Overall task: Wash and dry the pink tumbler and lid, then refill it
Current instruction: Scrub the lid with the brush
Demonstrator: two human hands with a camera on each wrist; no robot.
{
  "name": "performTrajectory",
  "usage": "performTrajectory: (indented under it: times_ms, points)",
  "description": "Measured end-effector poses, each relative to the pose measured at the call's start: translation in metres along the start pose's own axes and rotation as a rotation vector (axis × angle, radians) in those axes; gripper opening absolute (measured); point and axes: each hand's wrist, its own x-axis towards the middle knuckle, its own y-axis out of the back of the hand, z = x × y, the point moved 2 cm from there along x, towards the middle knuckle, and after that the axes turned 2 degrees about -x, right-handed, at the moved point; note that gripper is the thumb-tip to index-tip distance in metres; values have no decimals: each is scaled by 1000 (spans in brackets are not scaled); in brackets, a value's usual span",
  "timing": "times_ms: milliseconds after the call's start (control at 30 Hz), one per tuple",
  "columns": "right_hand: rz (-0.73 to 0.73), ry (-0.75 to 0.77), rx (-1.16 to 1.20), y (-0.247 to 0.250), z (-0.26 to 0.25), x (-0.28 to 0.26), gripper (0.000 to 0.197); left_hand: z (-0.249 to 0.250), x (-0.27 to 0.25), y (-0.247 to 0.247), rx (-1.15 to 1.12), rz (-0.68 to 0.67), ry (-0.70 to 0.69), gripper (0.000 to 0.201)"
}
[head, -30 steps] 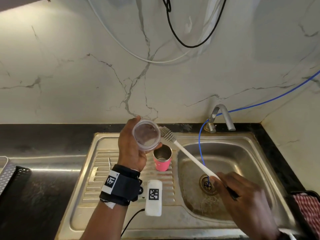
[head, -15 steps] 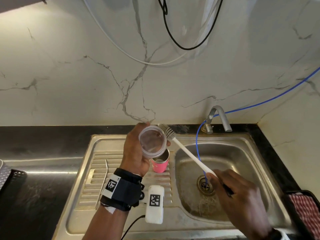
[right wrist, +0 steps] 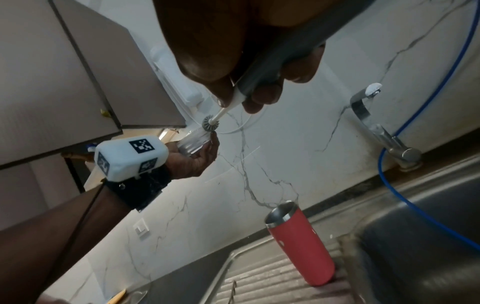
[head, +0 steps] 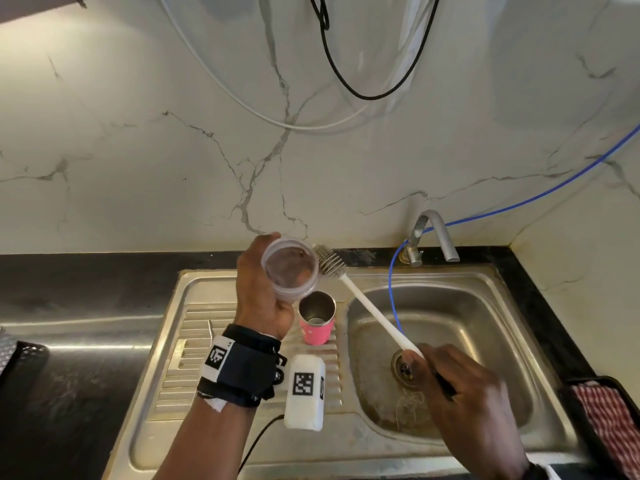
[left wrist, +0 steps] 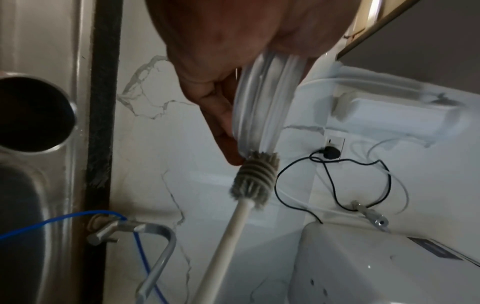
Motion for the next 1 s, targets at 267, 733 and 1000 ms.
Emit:
performTrajectory:
  times_ms: [267,733,1000]
  points:
    - [39,15,-21,-13,-7,0,25,-18,-6,-7,-72,141,-18,23]
    - [92,21,-20,-14,-4,-7,31,-18,-14,-14,-156,52,15,19]
    - [102,90,-35,-3,18,-2,29,-2,-11,-5,-358,-150,370,35]
